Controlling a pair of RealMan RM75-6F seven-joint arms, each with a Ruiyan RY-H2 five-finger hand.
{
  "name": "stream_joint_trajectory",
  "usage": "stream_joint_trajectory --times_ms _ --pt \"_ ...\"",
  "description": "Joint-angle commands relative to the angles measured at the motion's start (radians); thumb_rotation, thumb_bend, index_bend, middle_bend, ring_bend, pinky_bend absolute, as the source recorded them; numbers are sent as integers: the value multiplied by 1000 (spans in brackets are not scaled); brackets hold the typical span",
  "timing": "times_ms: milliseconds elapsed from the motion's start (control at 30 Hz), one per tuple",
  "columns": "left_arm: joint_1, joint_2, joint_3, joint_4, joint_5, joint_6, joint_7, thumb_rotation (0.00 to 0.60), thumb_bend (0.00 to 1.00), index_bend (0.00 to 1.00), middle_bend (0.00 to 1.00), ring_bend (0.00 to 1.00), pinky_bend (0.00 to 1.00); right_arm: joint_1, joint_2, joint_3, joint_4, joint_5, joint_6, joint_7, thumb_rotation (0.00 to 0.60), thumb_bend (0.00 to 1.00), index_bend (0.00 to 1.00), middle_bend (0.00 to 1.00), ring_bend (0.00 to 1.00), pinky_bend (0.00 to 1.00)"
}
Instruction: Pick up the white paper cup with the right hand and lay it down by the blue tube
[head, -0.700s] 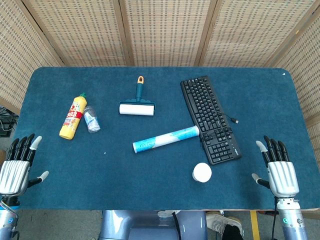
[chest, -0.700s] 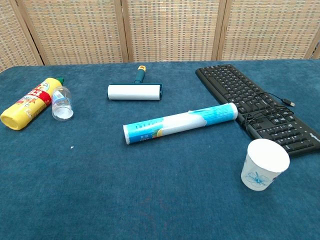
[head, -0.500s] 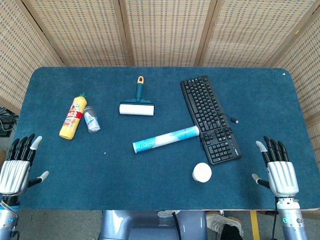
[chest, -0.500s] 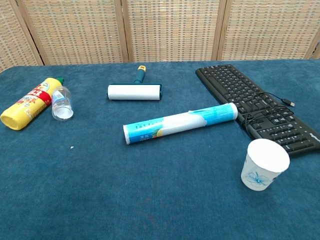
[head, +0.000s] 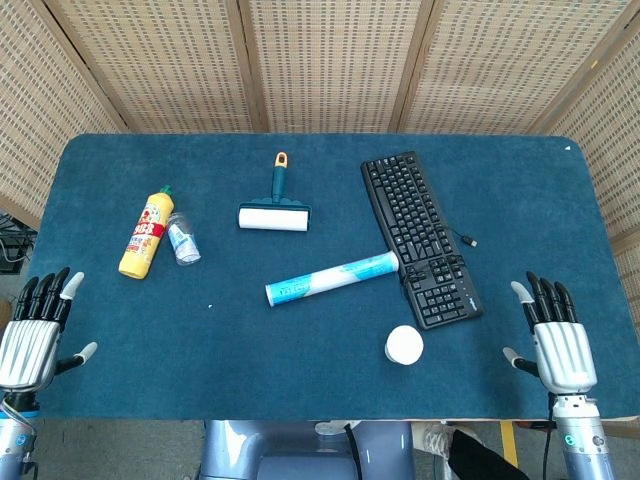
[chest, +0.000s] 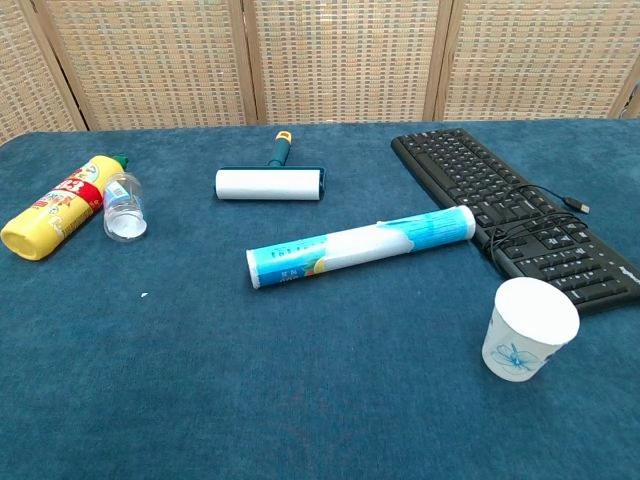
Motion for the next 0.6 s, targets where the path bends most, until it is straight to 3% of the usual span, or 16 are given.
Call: stream_joint_trajectory --times_ms 33,367,600 --pt "0 0 0 -1 -1 0 0 600 96 0 0 0 0 2 2 -2 -1 -3 -3 7 600 176 84 0 0 2" --pt "2 0 -3 -4 -7 0 6 600 97 0 0 0 0 63 63 -58 -13 -124 -88 197 600 175 206 0 0 3" --pt "0 -3 -3 -3 -9 -3 15 600 100 0 0 0 0 140 130 -95 -109 -130 -253 237 600 176 247 0 0 3"
